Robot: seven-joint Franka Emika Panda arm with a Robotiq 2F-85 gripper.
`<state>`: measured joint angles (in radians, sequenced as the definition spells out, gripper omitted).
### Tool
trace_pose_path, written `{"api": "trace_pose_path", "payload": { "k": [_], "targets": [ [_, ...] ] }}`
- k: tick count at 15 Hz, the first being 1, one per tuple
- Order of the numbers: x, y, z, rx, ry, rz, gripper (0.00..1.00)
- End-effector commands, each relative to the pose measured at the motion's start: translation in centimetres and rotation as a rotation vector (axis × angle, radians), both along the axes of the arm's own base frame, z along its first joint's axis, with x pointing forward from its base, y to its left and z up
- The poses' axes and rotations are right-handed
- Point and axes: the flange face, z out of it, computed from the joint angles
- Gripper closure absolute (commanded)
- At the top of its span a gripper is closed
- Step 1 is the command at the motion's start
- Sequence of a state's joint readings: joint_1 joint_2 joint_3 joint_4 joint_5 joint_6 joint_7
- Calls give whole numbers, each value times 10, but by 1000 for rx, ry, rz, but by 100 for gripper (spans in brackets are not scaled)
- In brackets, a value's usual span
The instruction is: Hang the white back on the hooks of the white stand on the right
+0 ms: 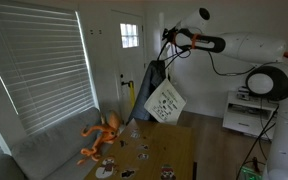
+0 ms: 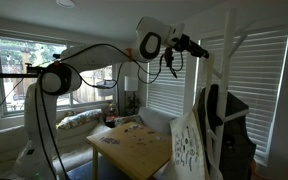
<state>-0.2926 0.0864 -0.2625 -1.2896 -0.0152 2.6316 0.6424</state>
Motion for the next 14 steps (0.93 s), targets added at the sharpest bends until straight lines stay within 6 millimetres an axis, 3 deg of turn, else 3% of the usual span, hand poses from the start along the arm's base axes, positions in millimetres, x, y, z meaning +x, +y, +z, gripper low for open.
{"api": "trace_pose_path", "payload": {
  "k": [1, 5, 6, 14],
  "targets": [
    [-7, 15, 20, 30, -4, 11, 31],
    [-7, 22, 24, 59, 29, 12, 3],
    [-7, 22, 24, 72, 39, 7, 0],
    [-13, 28, 25, 140, 110, -16, 0]
  ]
}}
